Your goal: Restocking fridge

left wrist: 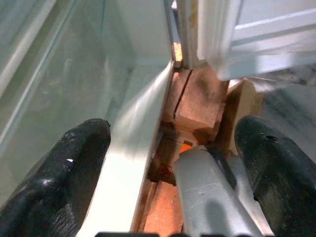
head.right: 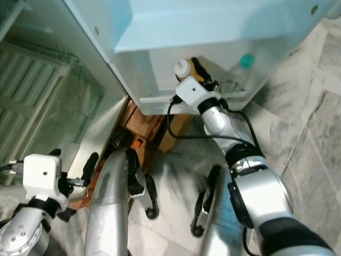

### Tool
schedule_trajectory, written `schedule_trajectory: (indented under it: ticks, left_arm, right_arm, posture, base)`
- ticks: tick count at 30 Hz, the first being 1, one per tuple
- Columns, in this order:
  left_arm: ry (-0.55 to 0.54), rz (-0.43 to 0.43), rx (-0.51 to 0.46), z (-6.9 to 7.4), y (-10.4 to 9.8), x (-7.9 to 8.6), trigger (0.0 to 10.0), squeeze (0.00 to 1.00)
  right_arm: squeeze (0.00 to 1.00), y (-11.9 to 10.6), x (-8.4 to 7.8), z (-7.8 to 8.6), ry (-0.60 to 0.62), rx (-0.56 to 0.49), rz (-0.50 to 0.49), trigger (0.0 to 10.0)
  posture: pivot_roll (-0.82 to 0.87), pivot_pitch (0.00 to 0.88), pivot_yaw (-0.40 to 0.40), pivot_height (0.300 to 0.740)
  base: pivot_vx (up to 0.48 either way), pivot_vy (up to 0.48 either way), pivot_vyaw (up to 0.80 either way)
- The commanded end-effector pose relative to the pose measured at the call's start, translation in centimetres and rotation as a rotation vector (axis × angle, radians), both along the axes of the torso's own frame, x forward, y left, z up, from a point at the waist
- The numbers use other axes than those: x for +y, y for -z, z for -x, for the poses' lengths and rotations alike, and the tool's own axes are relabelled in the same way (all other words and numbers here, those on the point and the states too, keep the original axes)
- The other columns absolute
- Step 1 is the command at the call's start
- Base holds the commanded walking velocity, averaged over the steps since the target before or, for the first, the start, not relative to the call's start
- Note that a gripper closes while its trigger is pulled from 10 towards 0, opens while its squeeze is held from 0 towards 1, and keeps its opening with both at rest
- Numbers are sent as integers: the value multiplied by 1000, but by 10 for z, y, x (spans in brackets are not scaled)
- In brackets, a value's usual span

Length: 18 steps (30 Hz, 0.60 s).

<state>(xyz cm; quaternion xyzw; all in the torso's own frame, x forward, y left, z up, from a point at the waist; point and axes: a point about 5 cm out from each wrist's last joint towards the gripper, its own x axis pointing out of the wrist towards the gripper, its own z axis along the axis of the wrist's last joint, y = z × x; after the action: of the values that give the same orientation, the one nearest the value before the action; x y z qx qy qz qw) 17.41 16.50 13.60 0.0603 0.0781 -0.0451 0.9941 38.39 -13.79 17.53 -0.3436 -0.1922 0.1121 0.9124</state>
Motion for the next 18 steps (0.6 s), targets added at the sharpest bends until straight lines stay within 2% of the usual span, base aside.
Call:
schedule_trajectory:
  ticks: [1, 11, 12, 13, 14, 15, 18]
  left_arm:
    - [-19, -17, 38, 6, 4, 3, 10000, 0]
    - [-12, -14, 32, 0, 5, 1, 10000, 0]
    - [-10, -13, 30, -1, 5, 1, 10000, 0]
    - [-9, -13, 29, -1, 5, 1, 10000, 0]
    - [-8, -13, 29, -2, 5, 0, 10000, 0]
    - [-7, -12, 28, -3, 6, 0, 10000, 0]
    - [-2, -15, 24, -5, 6, -1, 10000, 0]
  right_arm:
    - [0, 27, -10, 5, 52, 128, -46, 10000]
    - [0, 28, -23, 3, 100, 189, -151, 10000]
    - [325, 28, -24, 3, 104, 198, -172, 10000]
    - [325, 29, -25, 3, 107, 204, -186, 10000]
    - [792, 29, -26, 3, 113, 209, -201, 10000]
    - [1000, 29, -30, 2, 138, 219, -239, 10000]
    - [1000, 31, -35, 2, 176, 251, -374, 10000]
  posture:
    - [295, 449, 114, 565]
    - [281, 439, 113, 565]
    - [280, 439, 113, 565]
    - [280, 439, 113, 565]
    - [280, 436, 113, 565]
    - [280, 432, 113, 565]
    - [279, 428, 114, 565]
  base:
    - [0, 0, 0]
    - [0, 0, 0]
    - [0, 0, 0]
    - [0, 0, 0]
    - [0, 0, 0]
    - [0, 0, 0]
    - [0, 0, 0]
